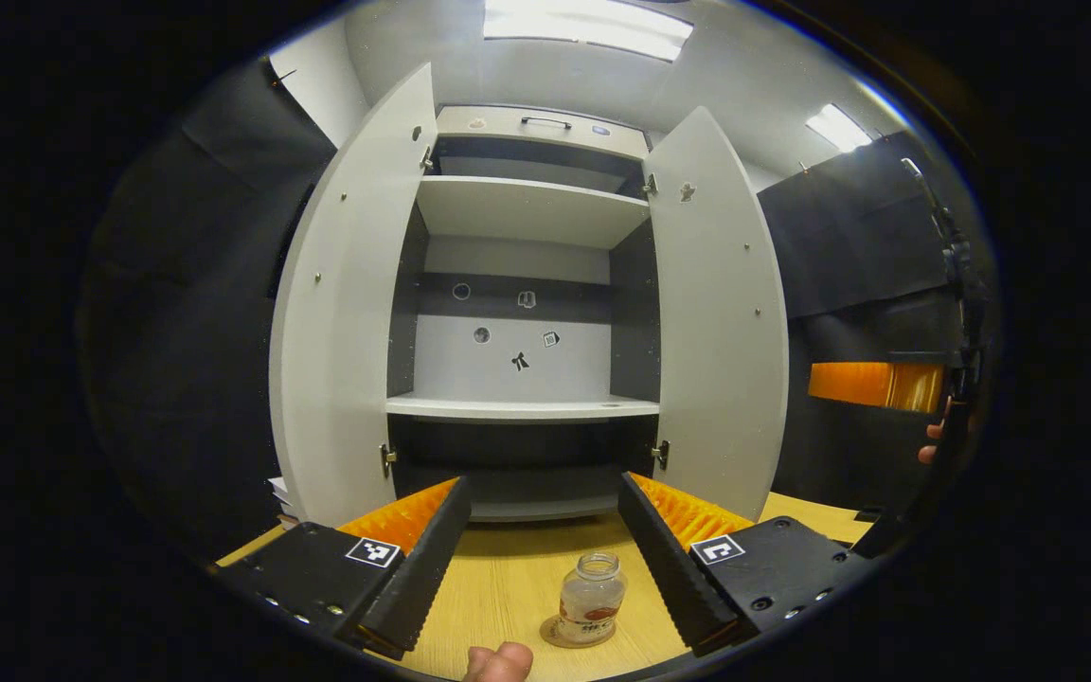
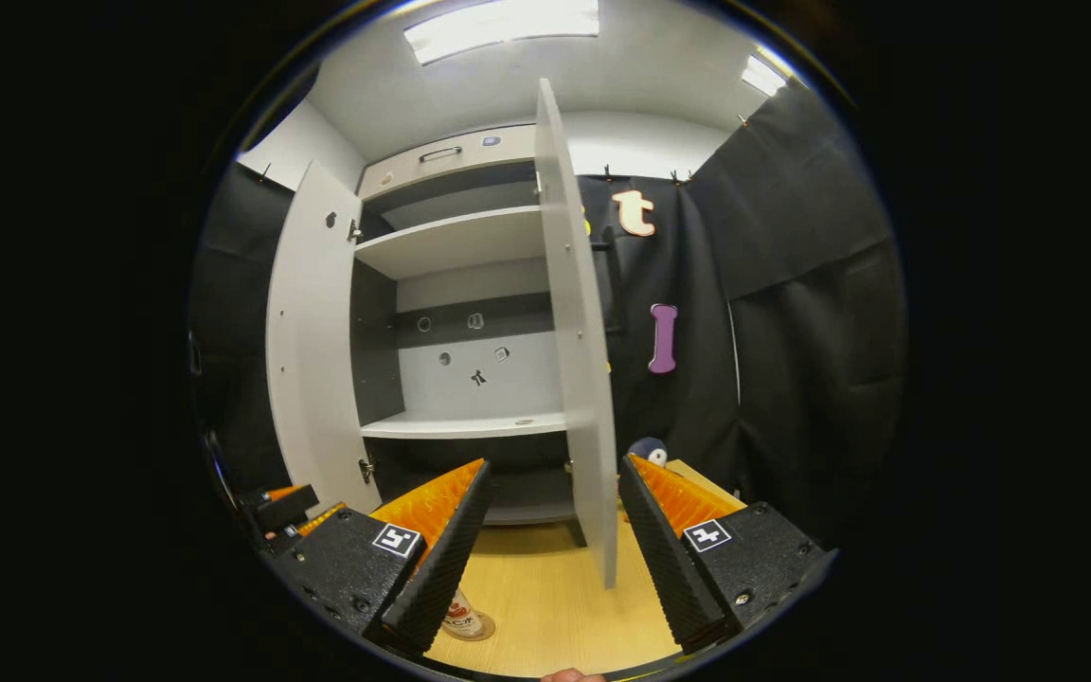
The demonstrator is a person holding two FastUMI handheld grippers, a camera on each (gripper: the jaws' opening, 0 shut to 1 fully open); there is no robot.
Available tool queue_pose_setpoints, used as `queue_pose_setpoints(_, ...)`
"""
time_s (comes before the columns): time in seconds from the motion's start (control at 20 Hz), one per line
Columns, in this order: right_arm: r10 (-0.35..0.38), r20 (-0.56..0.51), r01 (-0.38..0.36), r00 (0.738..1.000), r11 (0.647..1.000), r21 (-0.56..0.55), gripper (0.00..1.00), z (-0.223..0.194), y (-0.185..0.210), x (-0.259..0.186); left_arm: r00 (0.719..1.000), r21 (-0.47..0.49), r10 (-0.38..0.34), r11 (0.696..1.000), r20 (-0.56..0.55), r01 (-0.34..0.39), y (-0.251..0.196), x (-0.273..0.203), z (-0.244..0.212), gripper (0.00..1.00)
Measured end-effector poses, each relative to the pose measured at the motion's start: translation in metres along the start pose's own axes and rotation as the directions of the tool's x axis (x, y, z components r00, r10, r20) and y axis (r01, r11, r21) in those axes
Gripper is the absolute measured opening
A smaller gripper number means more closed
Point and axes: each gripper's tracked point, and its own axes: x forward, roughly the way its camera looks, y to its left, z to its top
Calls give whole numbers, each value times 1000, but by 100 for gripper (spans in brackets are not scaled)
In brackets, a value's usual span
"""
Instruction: Grasp the bottle in the cabinet with the left hand and place it on the coaster, then close the right door with the right hand and the left door with the left hand.
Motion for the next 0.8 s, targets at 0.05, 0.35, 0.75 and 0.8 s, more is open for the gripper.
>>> queue_pose_setpoints(0.05, 18, 13, -18, 1000, 1000, 2, 83, 7, 2, 2, 1000, -18, 12, 1000, -4, -12, 4, -1, 3, 95)
queue_pose_setpoints(0.35, -69, 80, 66, 994, 997, 36, 83, 77, -65, 34, 999, -31, 32, 999, -20, -32, 2, -3, 13, 94)
queue_pose_setpoints(0.75, -133, 102, 129, 986, 991, 45, 83, 155, -145, 121, 999, -37, 31, 999, 14, -30, -29, 1, 14, 94)
queue_pose_setpoints(0.8, -127, 108, 123, 986, 992, 39, 83, 161, -146, 130, 999, -36, 46, 998, 17, -45, -29, 3, 14, 94)
